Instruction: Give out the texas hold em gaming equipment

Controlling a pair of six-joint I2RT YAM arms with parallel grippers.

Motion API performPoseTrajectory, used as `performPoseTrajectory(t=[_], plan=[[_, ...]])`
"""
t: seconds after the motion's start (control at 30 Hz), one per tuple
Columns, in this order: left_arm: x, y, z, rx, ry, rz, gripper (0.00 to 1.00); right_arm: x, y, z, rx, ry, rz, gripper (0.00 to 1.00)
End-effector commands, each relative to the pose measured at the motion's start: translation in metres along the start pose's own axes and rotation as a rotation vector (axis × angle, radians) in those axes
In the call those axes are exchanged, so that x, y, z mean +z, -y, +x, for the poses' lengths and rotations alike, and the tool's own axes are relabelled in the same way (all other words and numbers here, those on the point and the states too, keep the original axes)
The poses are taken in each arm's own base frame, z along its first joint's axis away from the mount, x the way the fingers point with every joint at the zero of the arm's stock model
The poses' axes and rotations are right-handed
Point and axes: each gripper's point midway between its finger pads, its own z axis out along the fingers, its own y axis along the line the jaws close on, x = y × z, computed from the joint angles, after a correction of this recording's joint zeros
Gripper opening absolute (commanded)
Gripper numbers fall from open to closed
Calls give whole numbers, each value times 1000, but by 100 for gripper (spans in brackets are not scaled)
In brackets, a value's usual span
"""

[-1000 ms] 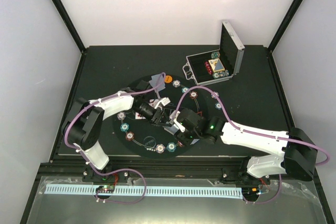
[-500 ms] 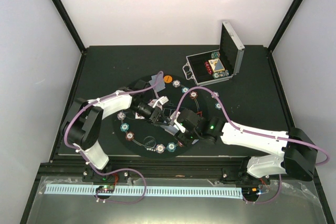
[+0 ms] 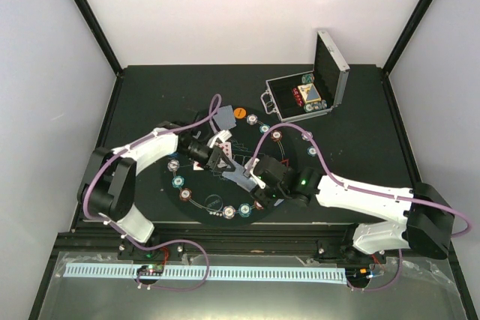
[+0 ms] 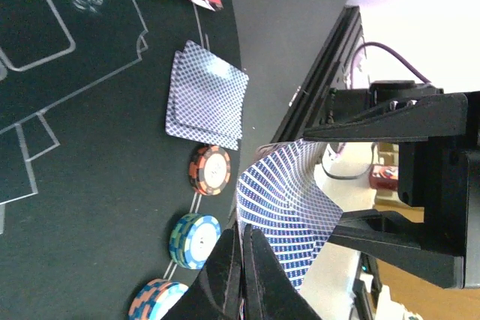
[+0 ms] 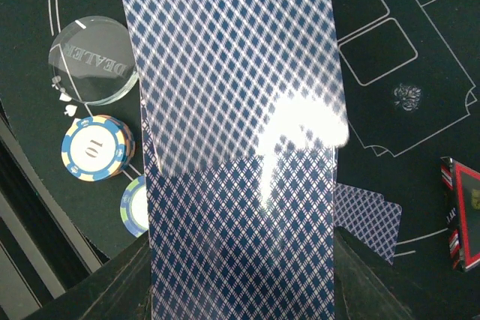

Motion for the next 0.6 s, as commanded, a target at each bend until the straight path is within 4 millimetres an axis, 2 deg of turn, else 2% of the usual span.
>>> performPoseTrajectory(t=[0.0, 0.17, 0.3, 0.37, 0.57], plan=[[-18, -8, -4, 27, 49, -103, 2, -9, 7, -8, 43, 52, 45, 55], [-44, -42, -9, 92, 72, -405, 2, -13, 17, -9, 76, 66, 87, 55], [-54, -60, -6, 178, 21, -538, 2, -13, 23, -8, 96, 71, 107, 55], [-50, -65, -5, 202, -5, -540, 2, -13, 26, -8, 101, 74, 114, 55], [-22, -57, -9, 387, -133, -529, 2, -14, 28, -6, 107, 83, 114, 55]])
